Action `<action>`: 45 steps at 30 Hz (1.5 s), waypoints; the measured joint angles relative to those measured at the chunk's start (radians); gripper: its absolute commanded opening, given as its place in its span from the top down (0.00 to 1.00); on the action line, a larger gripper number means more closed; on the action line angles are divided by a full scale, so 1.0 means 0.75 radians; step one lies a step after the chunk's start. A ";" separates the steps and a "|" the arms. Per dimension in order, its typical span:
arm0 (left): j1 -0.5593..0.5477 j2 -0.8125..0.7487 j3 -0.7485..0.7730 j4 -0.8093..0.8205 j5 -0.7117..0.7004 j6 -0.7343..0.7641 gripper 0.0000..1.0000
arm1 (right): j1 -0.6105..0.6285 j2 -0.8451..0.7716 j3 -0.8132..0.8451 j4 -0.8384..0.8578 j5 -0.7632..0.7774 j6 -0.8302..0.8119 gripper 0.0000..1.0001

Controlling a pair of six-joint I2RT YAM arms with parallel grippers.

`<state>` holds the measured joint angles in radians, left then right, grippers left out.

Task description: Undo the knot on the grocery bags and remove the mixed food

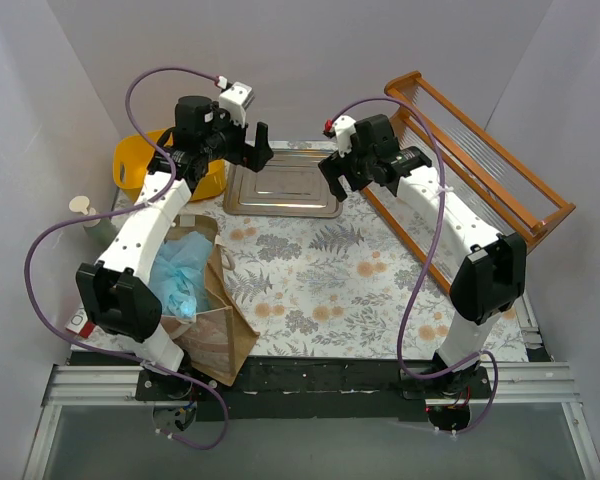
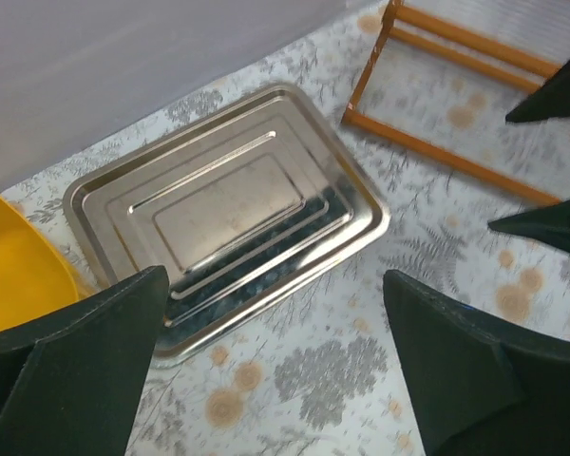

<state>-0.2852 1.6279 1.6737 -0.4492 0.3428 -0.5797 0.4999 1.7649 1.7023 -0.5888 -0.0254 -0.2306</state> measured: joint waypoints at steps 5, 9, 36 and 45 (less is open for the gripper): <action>0.004 -0.002 0.073 -0.208 0.031 0.195 0.03 | 0.001 0.000 -0.009 -0.013 -0.031 -0.036 0.02; 0.037 -0.051 0.063 -0.376 0.050 0.363 0.02 | 0.001 0.000 -0.008 -0.037 -0.105 -0.091 0.02; 0.326 -0.509 -0.467 -0.697 -0.176 0.610 0.02 | 0.007 0.160 0.056 -0.092 -0.344 -0.146 0.02; 0.330 -0.208 -0.232 -0.817 -0.120 0.787 0.15 | 0.007 0.141 -0.021 -0.101 -0.356 -0.188 0.02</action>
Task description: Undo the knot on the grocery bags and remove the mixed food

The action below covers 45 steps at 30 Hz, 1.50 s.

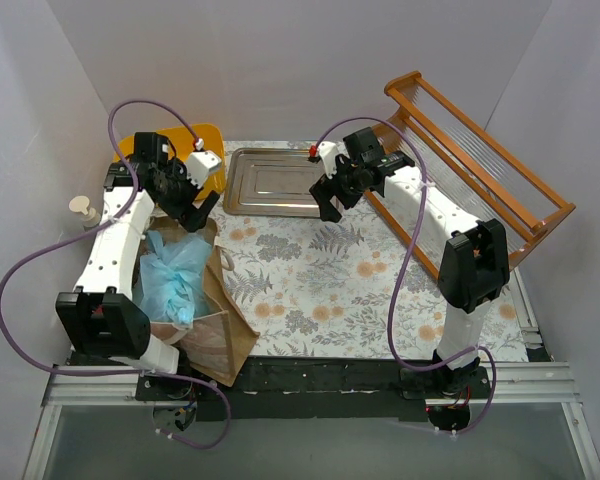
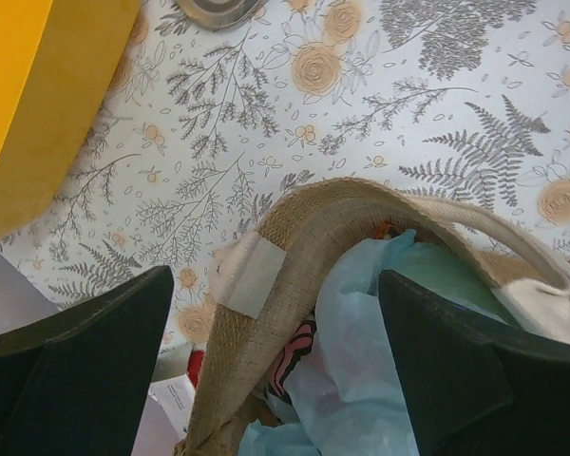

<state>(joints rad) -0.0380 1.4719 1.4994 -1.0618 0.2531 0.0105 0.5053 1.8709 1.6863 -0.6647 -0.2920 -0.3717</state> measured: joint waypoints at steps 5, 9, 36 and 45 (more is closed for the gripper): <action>0.014 0.060 0.176 -0.218 0.074 0.136 0.19 | 0.000 -0.006 -0.022 -0.025 -0.004 -0.025 0.02; 0.022 0.020 0.089 -0.265 0.040 0.216 0.13 | 0.000 -0.007 -0.022 -0.024 -0.005 -0.034 0.02; 0.032 0.269 0.150 -0.298 0.005 0.240 1.00 | 0.000 -0.008 -0.086 -0.055 -0.009 -0.079 0.02; 0.291 0.249 0.228 -0.125 -0.070 0.100 1.00 | 0.005 0.002 -0.058 -0.061 -0.008 -0.081 0.02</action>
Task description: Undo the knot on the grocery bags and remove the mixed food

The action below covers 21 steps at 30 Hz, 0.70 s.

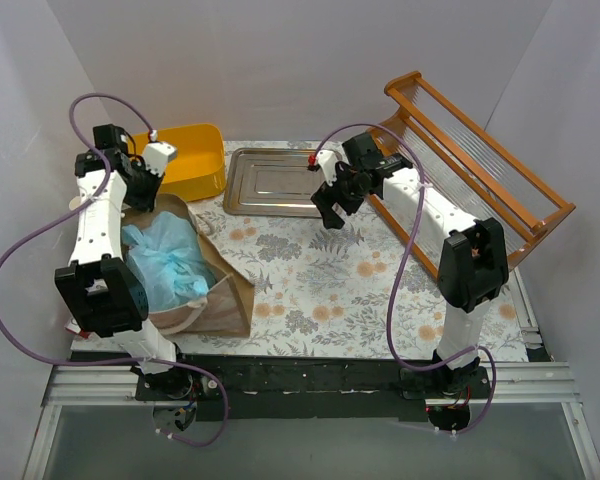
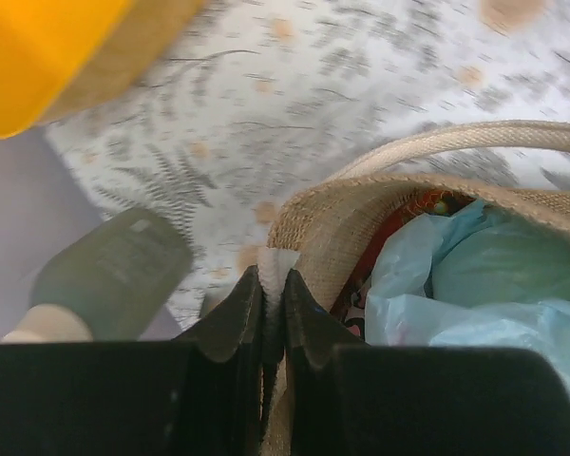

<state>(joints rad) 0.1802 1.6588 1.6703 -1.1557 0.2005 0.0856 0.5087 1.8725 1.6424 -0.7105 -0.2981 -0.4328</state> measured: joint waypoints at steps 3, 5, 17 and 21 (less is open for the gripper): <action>0.062 -0.003 -0.002 0.129 -0.036 -0.054 1.00 | 0.008 0.014 0.055 -0.002 -0.002 0.000 0.02; 0.070 -0.014 -0.022 0.201 -0.037 -0.068 0.78 | 0.019 0.022 0.100 -0.003 -0.007 0.000 0.02; 0.045 -0.075 0.313 0.277 0.209 -0.314 0.09 | 0.114 0.042 0.532 0.115 -0.164 0.058 0.02; 0.017 -0.175 0.414 0.136 0.317 -0.253 0.13 | 0.114 0.028 0.529 0.158 -0.180 0.098 0.02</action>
<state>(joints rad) 0.1928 1.5276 1.9808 -1.0538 0.4381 -0.1040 0.5941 1.8935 2.0392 -0.5919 -0.4332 -0.3595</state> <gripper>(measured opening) 0.901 0.982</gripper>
